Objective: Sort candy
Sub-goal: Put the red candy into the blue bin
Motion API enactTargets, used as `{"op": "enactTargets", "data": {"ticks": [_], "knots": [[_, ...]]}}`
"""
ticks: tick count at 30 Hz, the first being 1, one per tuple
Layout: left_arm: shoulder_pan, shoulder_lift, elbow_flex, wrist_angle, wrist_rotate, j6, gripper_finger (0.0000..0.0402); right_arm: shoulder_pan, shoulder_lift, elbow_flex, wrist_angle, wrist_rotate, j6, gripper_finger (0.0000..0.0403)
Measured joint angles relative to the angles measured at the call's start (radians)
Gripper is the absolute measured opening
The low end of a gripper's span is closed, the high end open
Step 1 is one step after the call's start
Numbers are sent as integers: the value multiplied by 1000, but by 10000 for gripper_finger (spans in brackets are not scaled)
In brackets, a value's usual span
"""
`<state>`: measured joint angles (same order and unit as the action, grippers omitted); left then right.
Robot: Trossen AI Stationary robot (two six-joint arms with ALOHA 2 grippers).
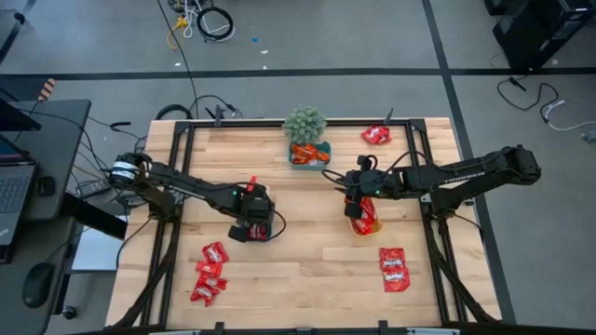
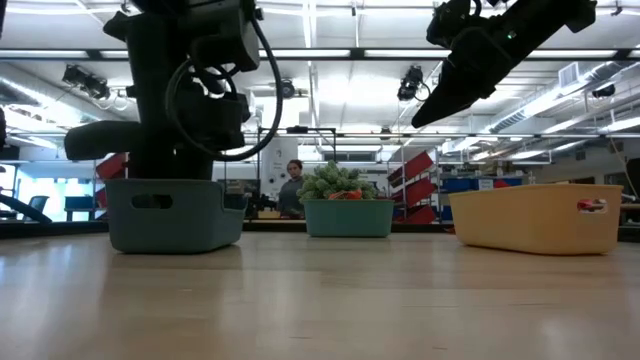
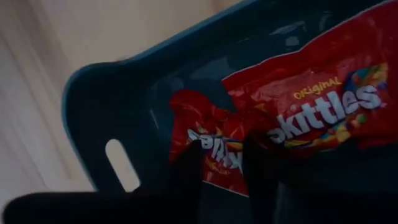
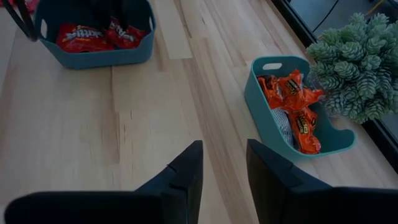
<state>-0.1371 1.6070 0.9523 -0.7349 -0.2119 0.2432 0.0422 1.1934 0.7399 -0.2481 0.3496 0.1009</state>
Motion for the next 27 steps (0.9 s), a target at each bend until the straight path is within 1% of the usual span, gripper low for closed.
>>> {"op": "enactTargets", "data": {"ticks": [4, 6, 9, 12, 17, 21, 24, 27], "knots": [[0, 0, 32, -23, 0, -34, 143, -2, 0, 0, 0, 0, 4, 117], [0, 0, 57, -57, 0, -37, 149, -7, 0, 0, 2, 6, 9, 125], [0, -5, 86, -76, 0, -38, 150, -21, 0, 0, 2, 44, 11, 140], [6, -36, 86, -55, 5, -40, 141, -54, 0, 0, 1, 56, 16, 156], [40, -107, 86, 5, 68, -69, 111, -136, 0, 0, -28, 57, 27, 175], [75, -188, 42, 150, 142, -72, 89, -228, 0, 0, -72, 59, 18, 181], [108, -244, -26, 297, 206, -72, 78, -301, 0, 0, -92, 60, -2, 181], [142, -293, -104, 454, 246, -72, 71, -374, 0, 0, -101, 60, -35, 181]]}}
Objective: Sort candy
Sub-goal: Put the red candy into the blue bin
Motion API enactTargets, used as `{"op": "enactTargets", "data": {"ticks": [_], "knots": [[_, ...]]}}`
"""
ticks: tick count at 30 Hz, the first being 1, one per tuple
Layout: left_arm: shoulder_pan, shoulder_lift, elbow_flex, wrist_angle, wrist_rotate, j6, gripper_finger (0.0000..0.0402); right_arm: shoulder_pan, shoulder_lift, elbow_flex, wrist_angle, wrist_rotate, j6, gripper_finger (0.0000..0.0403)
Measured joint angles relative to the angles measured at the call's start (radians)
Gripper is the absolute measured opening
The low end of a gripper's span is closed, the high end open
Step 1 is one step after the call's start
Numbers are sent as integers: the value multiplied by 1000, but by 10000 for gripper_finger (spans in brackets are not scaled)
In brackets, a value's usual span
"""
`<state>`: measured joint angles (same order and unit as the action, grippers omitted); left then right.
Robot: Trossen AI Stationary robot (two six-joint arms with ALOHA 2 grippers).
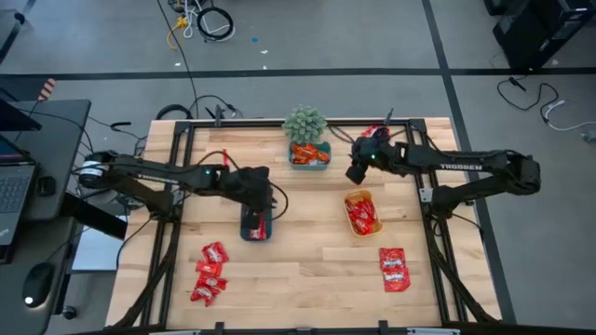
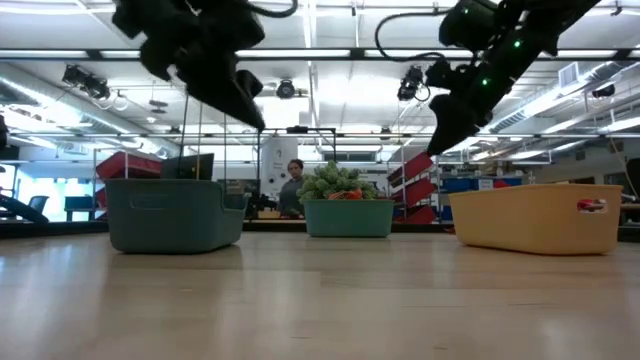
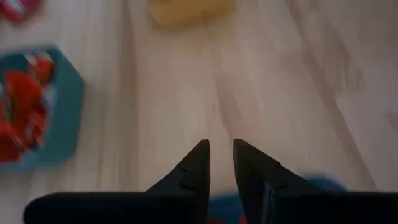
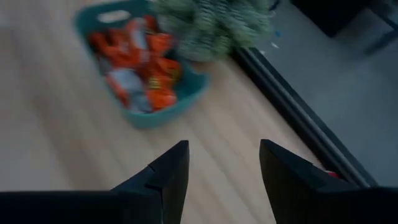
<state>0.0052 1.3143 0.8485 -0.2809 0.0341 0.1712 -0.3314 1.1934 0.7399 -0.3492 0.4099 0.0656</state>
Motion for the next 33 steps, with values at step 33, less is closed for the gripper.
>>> {"op": "enactTargets", "data": {"ticks": [33], "knots": [[376, -150, -383, 869, 496, -74, 11, -496, 486, 16, 146, -20, -217, 140]]}}
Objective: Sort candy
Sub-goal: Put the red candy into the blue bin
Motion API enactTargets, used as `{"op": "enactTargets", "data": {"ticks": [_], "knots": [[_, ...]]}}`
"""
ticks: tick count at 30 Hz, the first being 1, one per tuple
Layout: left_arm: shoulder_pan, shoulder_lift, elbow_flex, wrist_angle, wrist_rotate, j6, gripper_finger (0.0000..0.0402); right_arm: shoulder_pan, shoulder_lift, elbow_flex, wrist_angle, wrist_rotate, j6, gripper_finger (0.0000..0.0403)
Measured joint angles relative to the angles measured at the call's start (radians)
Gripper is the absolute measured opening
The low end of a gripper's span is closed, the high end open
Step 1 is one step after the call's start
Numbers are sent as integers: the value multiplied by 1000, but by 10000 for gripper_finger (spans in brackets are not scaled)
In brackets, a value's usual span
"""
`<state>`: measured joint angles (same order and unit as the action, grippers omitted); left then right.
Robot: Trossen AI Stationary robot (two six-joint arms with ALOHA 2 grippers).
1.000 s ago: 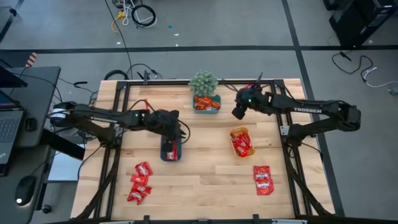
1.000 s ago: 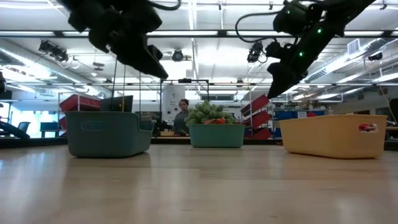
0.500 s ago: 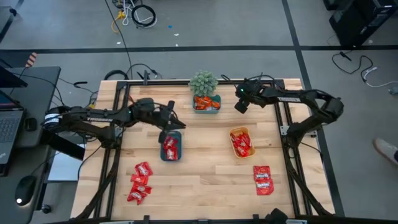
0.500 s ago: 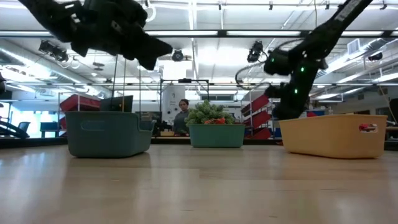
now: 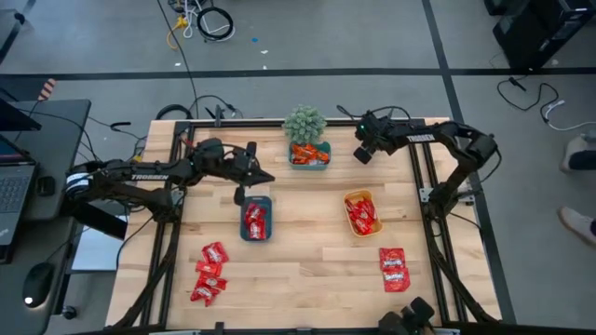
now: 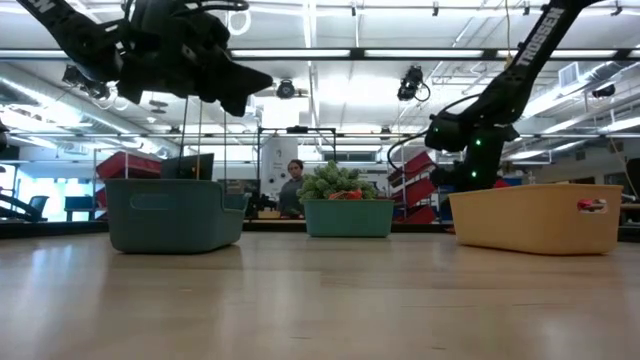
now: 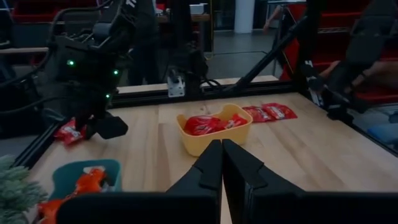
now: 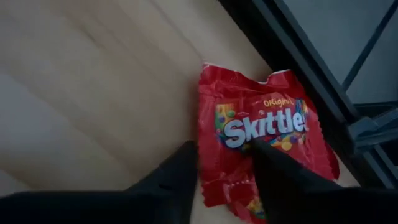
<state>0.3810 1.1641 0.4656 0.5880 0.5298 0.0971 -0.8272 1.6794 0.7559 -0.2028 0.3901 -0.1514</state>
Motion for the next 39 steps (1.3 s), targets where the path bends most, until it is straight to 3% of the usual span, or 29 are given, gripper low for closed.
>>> {"op": "enactTargets", "data": {"ticks": [4, 6, 14, 25, 30, 39], "knots": [[9, 0, 0, 1, -6, 0, 11, 1, -8, 8, -16, 12, 9, 37], [14, 0, 0, 4, -32, -1, 11, 7, -28, 9, -17, 15, -6, 13], [69, 0, 1, 30, -199, -55, 11, 90, -212, 11, -132, 11, 33, 1], [145, 0, 1, 31, -383, -102, 11, 379, -492, 11, -231, 5, 195, 0], [151, 0, 1, 45, -412, -101, 11, 527, -498, 35, -215, -15, 283, 0], [202, 0, -32, 83, -431, -79, 11, 733, -386, 134, 12, -104, 308, 0]]}}
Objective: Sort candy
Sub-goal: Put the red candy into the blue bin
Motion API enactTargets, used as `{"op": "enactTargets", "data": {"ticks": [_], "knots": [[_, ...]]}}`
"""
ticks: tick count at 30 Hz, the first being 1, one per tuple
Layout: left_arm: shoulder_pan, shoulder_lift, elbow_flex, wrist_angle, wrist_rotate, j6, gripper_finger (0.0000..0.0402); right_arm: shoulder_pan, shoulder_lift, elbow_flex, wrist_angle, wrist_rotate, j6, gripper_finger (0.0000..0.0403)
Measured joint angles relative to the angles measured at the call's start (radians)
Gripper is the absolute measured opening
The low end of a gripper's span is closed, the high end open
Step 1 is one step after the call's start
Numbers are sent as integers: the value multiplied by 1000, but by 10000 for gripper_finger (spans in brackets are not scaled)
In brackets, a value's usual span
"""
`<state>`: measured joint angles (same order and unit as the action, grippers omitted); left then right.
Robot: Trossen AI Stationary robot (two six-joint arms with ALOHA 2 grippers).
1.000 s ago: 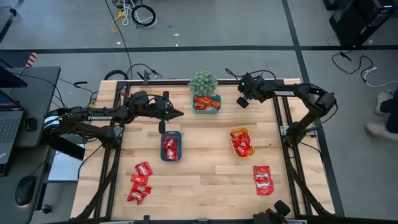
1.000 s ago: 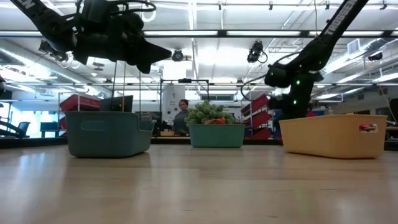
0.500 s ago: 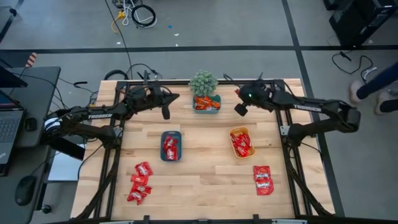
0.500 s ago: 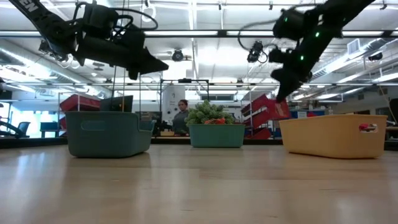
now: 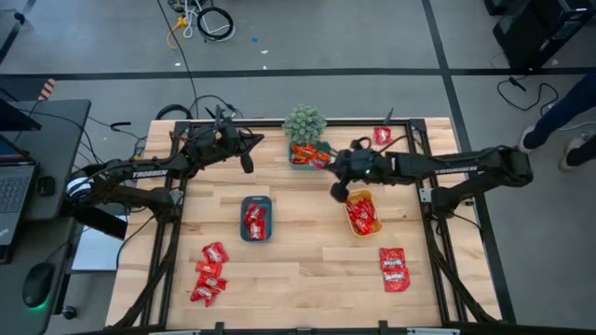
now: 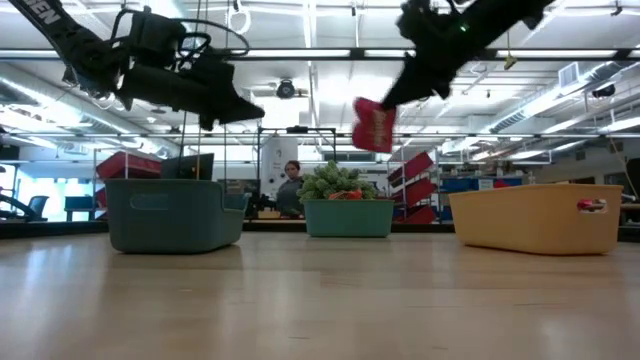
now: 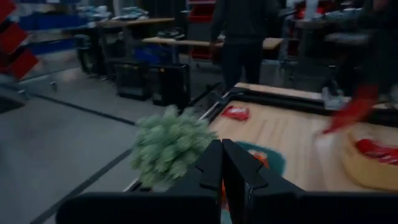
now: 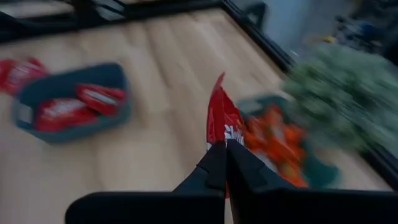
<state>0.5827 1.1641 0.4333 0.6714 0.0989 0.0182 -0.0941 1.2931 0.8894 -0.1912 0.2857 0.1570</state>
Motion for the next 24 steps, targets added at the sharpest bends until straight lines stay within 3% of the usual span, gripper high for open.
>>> {"op": "enactTargets", "data": {"ticks": [9, 16, 24], "knots": [[73, 0, -134, 219, 31, -53, 11, 100, 278, 74, 315, -86, 2, 0], [86, 0, -145, 223, 34, -52, 11, 140, 502, 250, 350, -130, -10, 0], [86, 0, -145, 223, 34, -53, 11, 151, 667, 428, 354, -203, -77, 0]]}}
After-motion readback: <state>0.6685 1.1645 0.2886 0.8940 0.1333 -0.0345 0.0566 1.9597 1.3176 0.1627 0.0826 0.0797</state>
